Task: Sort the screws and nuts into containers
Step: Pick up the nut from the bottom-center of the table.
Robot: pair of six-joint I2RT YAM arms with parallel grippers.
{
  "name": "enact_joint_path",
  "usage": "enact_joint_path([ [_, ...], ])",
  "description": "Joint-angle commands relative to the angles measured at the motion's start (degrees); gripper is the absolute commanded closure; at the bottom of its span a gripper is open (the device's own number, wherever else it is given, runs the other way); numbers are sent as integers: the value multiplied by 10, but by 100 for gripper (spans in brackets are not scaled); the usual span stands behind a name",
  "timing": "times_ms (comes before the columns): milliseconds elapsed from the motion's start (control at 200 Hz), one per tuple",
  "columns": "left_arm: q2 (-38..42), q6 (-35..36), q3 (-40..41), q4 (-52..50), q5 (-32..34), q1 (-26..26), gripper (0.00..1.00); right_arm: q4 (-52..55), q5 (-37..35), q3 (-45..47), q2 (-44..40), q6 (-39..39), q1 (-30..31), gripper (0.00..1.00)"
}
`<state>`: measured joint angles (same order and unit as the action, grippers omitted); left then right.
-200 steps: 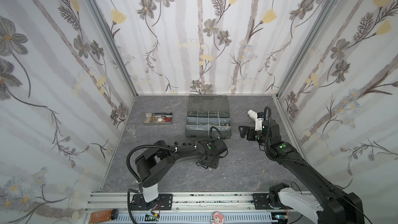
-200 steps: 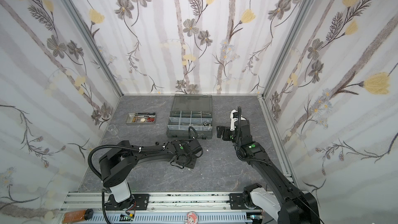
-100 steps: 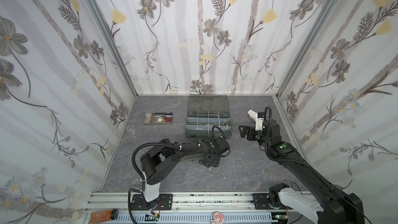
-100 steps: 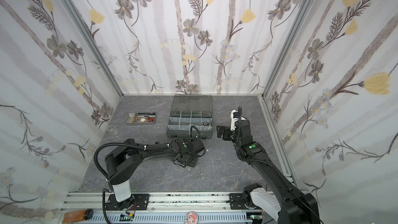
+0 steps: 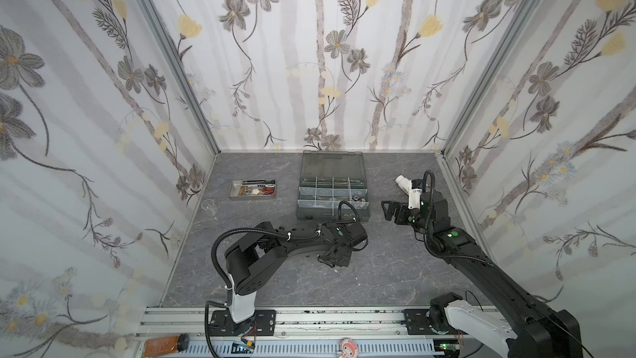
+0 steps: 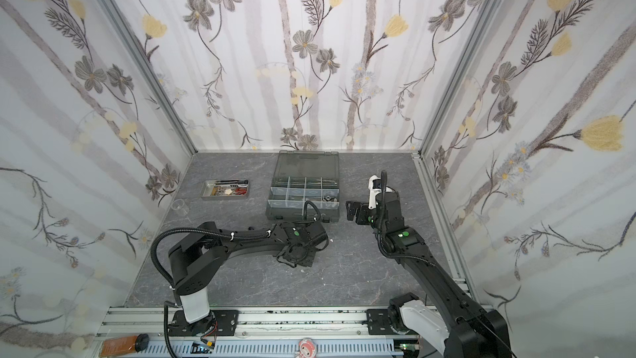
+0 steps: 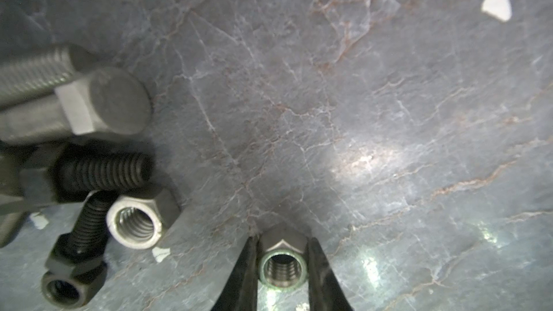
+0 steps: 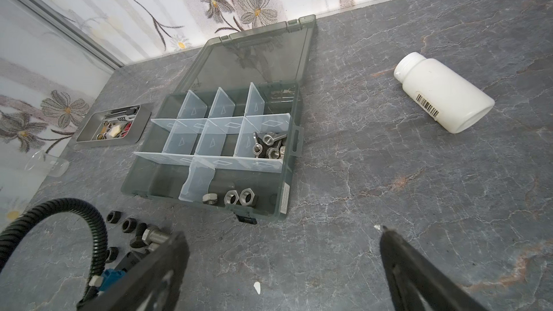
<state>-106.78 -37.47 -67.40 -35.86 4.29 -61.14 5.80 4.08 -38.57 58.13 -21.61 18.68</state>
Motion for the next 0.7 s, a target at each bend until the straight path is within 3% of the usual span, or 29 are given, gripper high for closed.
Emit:
enact_joint_path([
  [0, 4, -1, -6, -15, 12, 1, 78, -18, 0, 1, -4, -4, -1, 0],
  [435, 83, 19, -22, -37, 12, 59, 80, -16, 3, -1, -3, -3, -3, 0],
  [694, 93, 53, -55, -56, 9, 103, 81, -16, 8, -1, -1, -3, -3, 0],
])
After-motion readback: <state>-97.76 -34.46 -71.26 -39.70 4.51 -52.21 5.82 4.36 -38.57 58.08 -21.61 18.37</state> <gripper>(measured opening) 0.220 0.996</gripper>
